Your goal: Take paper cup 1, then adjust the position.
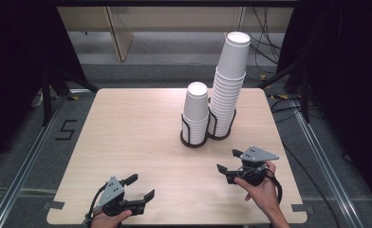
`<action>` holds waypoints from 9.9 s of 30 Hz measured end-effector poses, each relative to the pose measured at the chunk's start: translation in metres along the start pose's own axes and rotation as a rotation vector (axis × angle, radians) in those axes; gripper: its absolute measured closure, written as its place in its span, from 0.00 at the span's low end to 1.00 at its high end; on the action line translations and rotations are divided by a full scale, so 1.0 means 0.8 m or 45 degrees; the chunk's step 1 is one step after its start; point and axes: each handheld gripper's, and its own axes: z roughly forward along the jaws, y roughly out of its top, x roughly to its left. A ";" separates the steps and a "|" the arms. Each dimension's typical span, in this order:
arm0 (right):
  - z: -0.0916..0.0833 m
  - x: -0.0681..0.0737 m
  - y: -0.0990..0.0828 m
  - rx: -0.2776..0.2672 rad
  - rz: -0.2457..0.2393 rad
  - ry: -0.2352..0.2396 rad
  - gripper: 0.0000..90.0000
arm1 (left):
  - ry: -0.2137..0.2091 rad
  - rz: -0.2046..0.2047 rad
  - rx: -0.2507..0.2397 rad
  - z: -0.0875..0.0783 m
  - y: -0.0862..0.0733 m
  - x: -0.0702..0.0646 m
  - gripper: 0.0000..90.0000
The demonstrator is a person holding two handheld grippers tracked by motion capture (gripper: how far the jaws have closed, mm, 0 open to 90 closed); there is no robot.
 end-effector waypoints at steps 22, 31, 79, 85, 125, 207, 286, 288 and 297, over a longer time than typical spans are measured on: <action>0.019 -0.005 0.040 -0.047 -0.036 0.006 0.24 | -0.018 0.005 -0.010 0.004 0.000 -0.001 0.16; 0.026 -0.004 0.056 -0.065 -0.020 0.024 0.24 | -0.006 0.001 0.012 0.004 0.000 -0.001 0.16; 0.065 -0.012 0.135 -0.169 -0.005 -0.021 0.24 | -0.015 -0.002 0.017 0.007 -0.003 -0.001 0.16; 0.072 -0.012 0.150 -0.173 0.001 -0.032 0.24 | -0.016 0.000 0.010 0.006 -0.003 -0.002 0.16; 0.146 -0.013 0.207 -0.151 0.114 -0.241 0.18 | -0.013 0.012 0.029 0.004 -0.003 -0.004 0.16; 0.081 0.065 0.119 -0.120 0.072 0.177 0.21 | -0.008 0.005 0.045 0.006 -0.006 -0.002 0.16; 0.122 0.164 0.079 -0.008 0.009 0.591 0.17 | -0.067 0.212 -0.014 0.039 0.002 -0.022 0.13; 0.117 0.161 0.083 -0.022 0.007 0.614 0.17 | -0.072 0.232 0.001 0.039 0.003 -0.023 0.13; 0.095 0.143 0.093 -0.024 0.019 0.629 0.18 | -0.065 0.318 0.071 0.038 0.005 -0.025 0.14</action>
